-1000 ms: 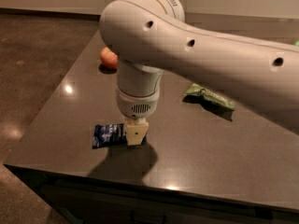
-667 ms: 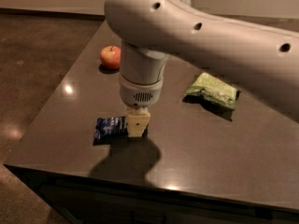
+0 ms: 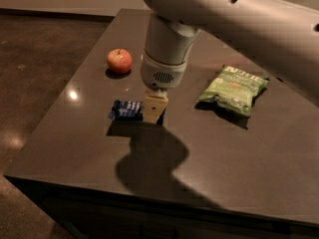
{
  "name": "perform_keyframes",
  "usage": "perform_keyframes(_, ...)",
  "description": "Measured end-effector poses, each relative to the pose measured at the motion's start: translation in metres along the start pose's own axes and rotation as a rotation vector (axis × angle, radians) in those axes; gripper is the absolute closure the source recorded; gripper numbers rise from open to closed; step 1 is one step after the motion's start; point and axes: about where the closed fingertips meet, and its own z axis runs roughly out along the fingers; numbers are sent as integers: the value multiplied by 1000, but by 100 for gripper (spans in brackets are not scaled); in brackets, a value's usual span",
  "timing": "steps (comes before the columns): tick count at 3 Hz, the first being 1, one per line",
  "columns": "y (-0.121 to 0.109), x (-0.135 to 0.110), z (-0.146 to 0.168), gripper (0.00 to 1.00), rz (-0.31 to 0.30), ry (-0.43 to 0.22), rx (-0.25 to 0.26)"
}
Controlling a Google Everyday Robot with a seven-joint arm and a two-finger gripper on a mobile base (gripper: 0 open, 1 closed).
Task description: Move rxbar blueberry near apple
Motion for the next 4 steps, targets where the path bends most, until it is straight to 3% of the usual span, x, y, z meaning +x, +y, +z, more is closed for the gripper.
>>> perform_keyframes(1,0,0,0,100,0,0,0)
perform_keyframes(2,-35,1,1,100,96,-11,66)
perform_keyframes(4,-95,-8,6,100,183,-18,121)
